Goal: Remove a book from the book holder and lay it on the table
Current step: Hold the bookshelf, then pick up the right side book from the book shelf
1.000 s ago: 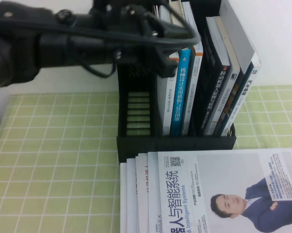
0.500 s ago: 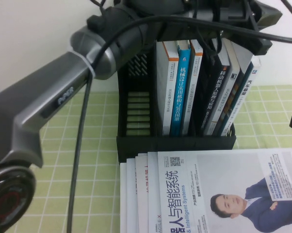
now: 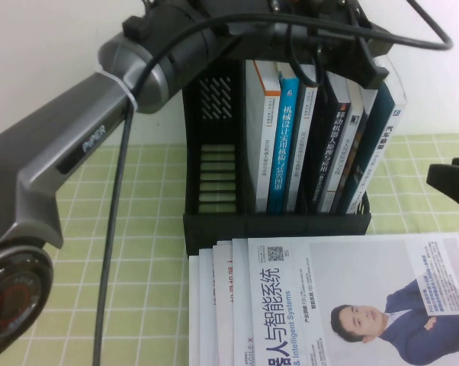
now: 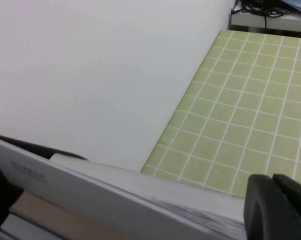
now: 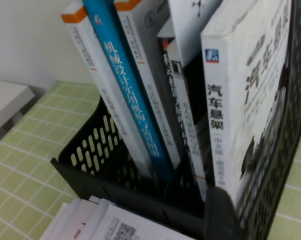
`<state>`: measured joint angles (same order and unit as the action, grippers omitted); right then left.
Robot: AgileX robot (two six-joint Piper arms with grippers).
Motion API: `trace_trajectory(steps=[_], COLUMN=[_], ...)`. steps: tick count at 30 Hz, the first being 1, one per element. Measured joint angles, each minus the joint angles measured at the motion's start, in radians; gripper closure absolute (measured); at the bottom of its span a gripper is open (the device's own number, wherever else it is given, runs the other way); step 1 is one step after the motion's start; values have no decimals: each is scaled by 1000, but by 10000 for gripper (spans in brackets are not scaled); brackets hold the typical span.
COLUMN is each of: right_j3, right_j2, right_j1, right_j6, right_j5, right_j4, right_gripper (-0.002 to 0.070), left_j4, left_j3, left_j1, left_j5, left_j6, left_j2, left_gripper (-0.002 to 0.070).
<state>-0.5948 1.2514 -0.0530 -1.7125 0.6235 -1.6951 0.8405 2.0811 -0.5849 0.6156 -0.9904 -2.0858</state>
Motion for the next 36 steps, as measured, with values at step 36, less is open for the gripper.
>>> trace_trajectory(steps=[36], right_j3=[-472], right_j2=[457], right_j1=[279], right_j6=[-60], right_j5=[-305], right_j4=[-14], right_gripper=[545], left_j4=[-44], left_j3=[4], left_j1=[45], left_j5=[46], left_j6=[63], left_j2=[14], left_gripper=[678])
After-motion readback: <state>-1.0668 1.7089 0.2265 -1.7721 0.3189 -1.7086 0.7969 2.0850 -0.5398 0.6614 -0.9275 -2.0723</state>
